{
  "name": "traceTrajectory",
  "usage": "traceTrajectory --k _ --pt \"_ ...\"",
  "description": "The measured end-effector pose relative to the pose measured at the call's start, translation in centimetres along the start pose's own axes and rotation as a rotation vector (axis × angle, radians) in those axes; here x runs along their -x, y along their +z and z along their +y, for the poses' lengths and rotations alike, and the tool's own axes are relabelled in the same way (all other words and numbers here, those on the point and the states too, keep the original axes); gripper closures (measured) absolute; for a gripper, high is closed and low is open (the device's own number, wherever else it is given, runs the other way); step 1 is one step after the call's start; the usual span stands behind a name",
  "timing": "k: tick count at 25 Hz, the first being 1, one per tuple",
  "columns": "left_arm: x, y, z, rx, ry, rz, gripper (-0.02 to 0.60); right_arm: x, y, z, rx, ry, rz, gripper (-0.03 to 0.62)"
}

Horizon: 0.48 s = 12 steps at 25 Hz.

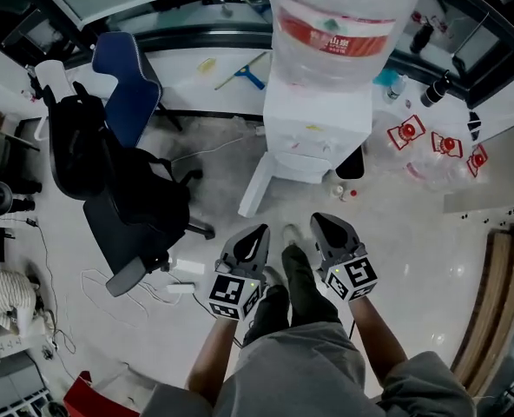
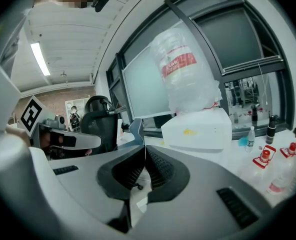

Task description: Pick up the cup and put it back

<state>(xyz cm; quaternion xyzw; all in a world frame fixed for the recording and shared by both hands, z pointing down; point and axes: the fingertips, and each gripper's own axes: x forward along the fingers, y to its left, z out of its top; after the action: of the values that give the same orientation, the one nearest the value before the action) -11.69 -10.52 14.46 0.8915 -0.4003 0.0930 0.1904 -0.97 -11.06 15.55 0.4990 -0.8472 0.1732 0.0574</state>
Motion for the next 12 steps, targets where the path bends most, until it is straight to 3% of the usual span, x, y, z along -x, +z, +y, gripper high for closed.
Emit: traceTrajectory --k 6,12 --pt "-6.2 -1.1 3.3 -0.028 -0.006 -0.031 0.572 -5.2 -2.7 -4.6 0.012 0.008 0.001 0.582" --pt "-11.4 -5.8 6.8 -0.053 -0.014 -0.058 0.572 -9.0 -7.8 -7.5 0.041 0.012 -0.023 0.582"
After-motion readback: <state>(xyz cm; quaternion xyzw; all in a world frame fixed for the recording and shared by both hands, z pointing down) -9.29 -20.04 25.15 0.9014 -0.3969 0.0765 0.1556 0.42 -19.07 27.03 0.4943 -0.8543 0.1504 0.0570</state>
